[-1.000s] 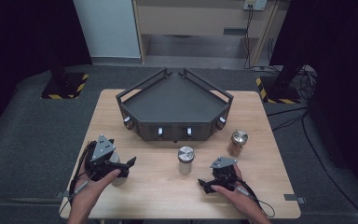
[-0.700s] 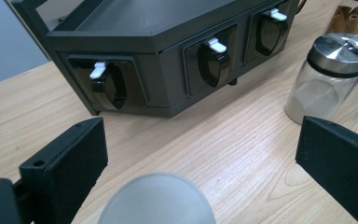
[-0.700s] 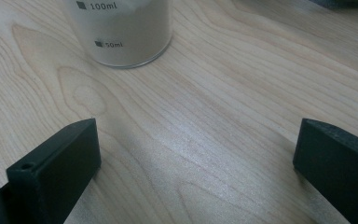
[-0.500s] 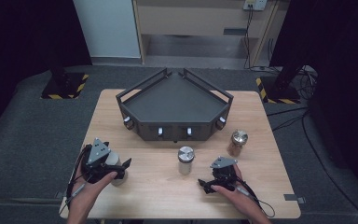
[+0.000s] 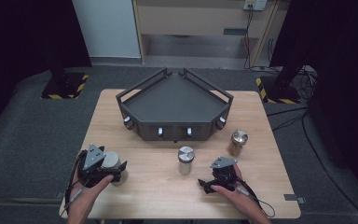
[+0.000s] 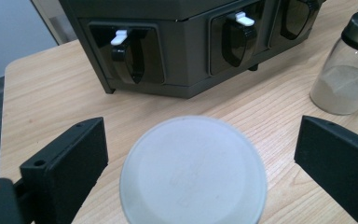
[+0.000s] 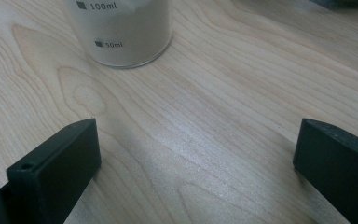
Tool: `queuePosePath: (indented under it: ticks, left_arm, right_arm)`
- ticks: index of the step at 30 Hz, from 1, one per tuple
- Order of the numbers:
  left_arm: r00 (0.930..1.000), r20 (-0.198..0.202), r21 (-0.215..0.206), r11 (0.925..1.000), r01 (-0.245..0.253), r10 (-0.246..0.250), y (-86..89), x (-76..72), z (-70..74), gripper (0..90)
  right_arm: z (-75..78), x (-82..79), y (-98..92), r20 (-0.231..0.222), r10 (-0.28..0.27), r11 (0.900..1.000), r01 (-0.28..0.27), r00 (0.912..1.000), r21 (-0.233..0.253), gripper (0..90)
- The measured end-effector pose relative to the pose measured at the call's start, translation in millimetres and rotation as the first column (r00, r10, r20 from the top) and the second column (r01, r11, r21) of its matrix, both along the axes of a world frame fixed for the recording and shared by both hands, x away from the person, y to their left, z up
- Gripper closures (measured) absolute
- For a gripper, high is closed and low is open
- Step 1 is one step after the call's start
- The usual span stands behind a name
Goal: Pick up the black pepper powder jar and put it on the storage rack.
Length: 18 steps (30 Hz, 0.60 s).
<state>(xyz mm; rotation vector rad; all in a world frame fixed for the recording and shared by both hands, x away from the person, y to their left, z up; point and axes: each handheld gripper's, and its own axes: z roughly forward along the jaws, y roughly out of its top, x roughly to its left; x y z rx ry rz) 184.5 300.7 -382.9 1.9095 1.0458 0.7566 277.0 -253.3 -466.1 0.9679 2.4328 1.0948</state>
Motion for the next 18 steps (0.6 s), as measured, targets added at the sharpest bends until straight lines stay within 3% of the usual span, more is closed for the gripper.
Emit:
queuePosePath:
  ticks: [11,18]
  left_arm:
    - [1.0000,-0.004,-0.033,0.9994,-0.008,0.008,8.9,-1.6,-19.3,3.2]
    - [0.9999,-0.002,-0.044,0.9989,-0.016,0.016,10.1,-3.6,-27.7,10.7]
  right_arm:
    - [0.0,0.0,0.0,0.000,0.000,1.000,0.000,1.0000,0.000,0.7]
    - [0.0,0.0,0.0,0.000,0.000,1.000,0.000,1.0000,0.000,0.7]
